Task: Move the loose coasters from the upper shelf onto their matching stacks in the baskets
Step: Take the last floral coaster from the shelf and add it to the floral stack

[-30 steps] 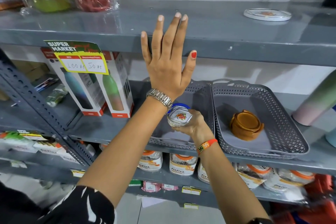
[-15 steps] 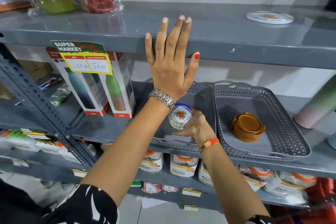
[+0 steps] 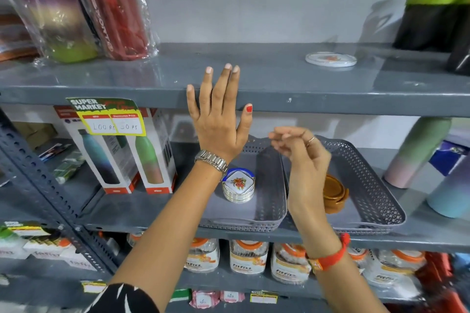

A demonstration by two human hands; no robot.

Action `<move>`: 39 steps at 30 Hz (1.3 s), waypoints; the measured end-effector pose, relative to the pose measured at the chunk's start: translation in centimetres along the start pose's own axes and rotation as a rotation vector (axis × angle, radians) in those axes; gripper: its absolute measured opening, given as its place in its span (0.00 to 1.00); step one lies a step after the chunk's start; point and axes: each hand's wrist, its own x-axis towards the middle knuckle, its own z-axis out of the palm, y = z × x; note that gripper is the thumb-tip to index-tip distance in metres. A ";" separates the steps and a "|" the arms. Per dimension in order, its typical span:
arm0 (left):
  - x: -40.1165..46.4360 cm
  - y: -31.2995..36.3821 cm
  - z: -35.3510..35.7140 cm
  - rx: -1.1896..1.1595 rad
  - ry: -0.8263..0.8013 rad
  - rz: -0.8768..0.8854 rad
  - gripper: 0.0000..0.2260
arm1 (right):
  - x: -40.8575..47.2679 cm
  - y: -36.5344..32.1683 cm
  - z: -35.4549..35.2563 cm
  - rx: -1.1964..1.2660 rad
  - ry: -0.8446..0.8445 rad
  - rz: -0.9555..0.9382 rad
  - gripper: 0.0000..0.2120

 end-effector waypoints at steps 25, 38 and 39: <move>0.2 0.1 -0.7 -0.018 -0.047 -0.009 0.23 | 20.1 -7.8 -1.6 -1.423 -0.087 0.313 0.43; 0.3 0.1 -1.0 -0.030 -0.083 -0.018 0.23 | 16.2 -8.7 -1.1 -1.337 0.190 -0.282 0.36; 0.3 0.1 -0.9 -0.032 -0.081 -0.020 0.23 | 15.4 -8.8 -1.1 -1.305 0.198 -0.330 0.38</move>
